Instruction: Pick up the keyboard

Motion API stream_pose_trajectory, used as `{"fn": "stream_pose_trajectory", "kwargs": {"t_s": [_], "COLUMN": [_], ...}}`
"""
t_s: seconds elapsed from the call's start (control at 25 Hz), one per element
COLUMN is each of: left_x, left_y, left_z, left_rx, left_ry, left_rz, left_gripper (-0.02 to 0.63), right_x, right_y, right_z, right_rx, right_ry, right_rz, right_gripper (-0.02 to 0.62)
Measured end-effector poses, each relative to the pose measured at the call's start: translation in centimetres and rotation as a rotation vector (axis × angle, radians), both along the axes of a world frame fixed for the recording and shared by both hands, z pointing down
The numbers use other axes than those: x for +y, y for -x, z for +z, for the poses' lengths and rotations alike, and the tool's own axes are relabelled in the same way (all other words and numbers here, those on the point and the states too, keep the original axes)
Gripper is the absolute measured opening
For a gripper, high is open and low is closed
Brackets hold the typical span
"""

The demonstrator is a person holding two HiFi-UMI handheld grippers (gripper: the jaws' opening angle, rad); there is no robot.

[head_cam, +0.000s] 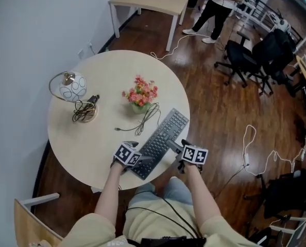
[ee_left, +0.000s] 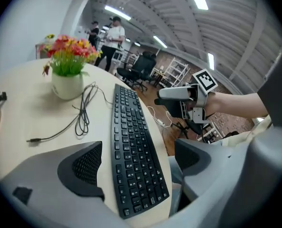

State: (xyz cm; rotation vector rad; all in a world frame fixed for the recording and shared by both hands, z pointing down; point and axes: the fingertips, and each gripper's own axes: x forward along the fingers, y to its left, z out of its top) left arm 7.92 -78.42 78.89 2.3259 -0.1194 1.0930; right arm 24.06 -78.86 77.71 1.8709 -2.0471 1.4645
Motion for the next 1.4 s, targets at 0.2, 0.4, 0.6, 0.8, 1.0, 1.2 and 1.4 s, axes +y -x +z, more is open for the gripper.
{"fn": "stream_pose_trajectory", "kwargs": {"t_s": [0.2,0.4,0.6,0.8,1.0,1.2,1.4], "left_x": [-0.9,-0.3,-1.3,0.2,-0.2,-1.1,-0.7], "left_y": [1.0,0.4,-0.3,-2.7,-2.8,-2.9,-3.4], "left_z": [4.3,6.5,7.2,6.7,6.9,5.9,6.2], "left_rx": [-0.074,-0.144,-0.188,-0.158,-0.177,-0.035,0.034], "left_ry": [0.085,0.143,0.137,0.196,0.224,0.363,0.373], "left_rz": [0.001,0.053,0.082,0.117,0.149,0.098,0.097], "left_gripper": [0.463,0.463,0.443,0.410,0.355,0.327,0.247], "right_x": [-0.5,-1.9,-2.8,-2.9,-2.8,-3.9,-4.5], "right_y": [-1.8,-2.0,-1.8,-1.2,-1.2,-0.6,0.2], "right_z": [4.6,7.0,8.0,8.1,7.6,6.7,6.7], "right_rx": [-0.084,-0.129,-0.098,-0.079,-0.138,-0.303,-0.358], "right_ry": [0.090,0.139,0.182,0.171,0.119,0.040,0.033], "right_rz": [0.026,-0.006,-0.022,-0.008,0.001,0.015,-0.019], "right_gripper": [0.462,0.461,0.423,0.422,0.379,0.370,0.350]}}
